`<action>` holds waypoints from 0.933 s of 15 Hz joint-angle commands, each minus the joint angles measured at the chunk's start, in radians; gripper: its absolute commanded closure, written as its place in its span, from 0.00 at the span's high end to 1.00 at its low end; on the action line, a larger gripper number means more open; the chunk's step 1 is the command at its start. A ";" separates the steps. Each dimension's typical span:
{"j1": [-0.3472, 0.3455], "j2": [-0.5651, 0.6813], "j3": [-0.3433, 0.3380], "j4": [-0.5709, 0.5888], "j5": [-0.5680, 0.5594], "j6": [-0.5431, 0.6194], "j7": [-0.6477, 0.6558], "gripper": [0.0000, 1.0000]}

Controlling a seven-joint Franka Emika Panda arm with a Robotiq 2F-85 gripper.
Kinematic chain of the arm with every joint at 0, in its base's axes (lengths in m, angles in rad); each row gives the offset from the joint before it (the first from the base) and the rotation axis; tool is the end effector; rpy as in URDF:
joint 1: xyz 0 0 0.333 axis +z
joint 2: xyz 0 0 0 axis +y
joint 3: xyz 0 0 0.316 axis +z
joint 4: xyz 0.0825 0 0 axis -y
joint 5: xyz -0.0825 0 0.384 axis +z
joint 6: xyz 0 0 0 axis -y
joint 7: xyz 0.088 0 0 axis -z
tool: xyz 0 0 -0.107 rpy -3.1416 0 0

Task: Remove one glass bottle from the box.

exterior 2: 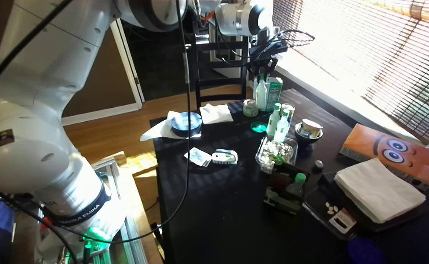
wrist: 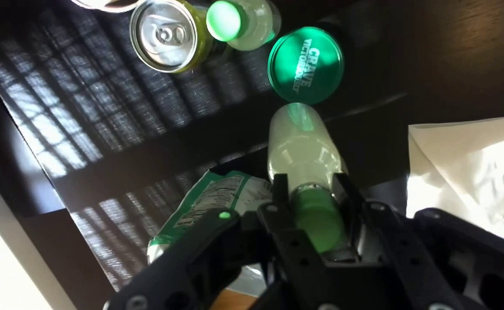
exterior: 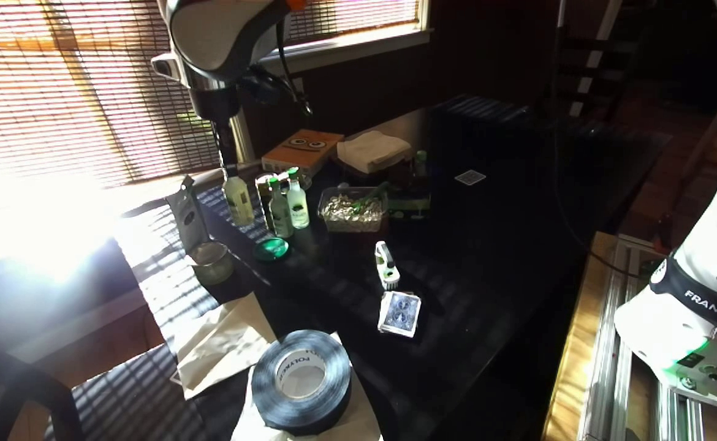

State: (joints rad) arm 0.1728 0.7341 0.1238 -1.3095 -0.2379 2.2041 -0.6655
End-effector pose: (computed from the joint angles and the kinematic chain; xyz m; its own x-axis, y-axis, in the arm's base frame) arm 0.7323 0.1912 0.3225 0.4943 0.8681 0.0459 0.8468 -0.4927 0.2002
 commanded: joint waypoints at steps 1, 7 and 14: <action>0.033 0.130 -0.019 0.164 -0.053 0.007 0.012 0.07; 0.007 0.303 -0.040 0.401 -0.024 -0.047 0.000 0.07; -0.002 0.423 -0.050 0.576 -0.003 -0.135 -0.001 0.07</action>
State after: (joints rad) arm 0.1610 1.0864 0.0751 -0.8657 -0.2568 2.1247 -0.6639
